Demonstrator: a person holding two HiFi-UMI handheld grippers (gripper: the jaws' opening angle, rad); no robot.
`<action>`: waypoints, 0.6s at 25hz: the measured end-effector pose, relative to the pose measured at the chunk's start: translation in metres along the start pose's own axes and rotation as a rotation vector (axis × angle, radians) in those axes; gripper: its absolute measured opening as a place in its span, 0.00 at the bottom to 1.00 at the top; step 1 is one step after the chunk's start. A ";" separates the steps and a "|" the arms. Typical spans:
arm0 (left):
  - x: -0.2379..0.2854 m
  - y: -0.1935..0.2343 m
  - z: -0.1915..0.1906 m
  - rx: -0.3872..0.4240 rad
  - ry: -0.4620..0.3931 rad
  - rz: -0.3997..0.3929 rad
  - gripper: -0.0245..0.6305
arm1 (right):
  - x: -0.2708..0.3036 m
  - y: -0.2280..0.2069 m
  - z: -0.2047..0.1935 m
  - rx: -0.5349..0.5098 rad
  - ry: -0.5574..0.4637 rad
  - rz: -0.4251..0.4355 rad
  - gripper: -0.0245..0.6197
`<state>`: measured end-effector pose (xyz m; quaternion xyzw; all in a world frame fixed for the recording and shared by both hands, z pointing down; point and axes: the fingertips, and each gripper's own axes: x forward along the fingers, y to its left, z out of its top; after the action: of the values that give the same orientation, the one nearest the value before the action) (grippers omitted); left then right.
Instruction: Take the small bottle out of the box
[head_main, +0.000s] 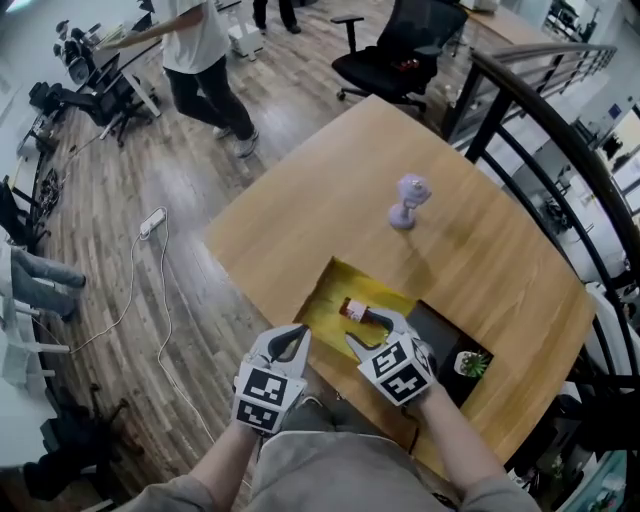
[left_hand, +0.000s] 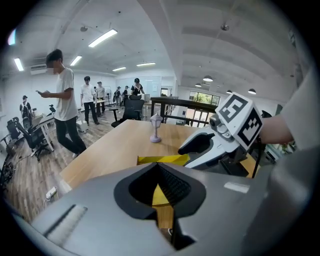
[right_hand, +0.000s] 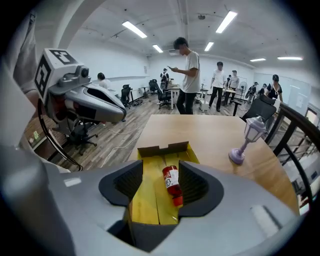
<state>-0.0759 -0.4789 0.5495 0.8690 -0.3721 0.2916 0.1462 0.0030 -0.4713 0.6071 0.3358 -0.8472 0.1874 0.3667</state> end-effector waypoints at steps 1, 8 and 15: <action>0.004 0.001 0.000 0.004 0.009 -0.005 0.04 | 0.006 -0.002 0.000 -0.016 0.016 0.003 0.36; 0.027 0.007 0.001 0.025 0.054 -0.046 0.04 | 0.033 -0.010 -0.012 -0.069 0.141 0.006 0.38; 0.053 0.028 0.006 0.092 0.090 -0.118 0.04 | 0.057 -0.025 -0.023 -0.019 0.197 -0.032 0.39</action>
<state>-0.0644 -0.5306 0.5785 0.8812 -0.2994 0.3383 0.1395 0.0034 -0.5011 0.6664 0.3257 -0.8032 0.2056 0.4545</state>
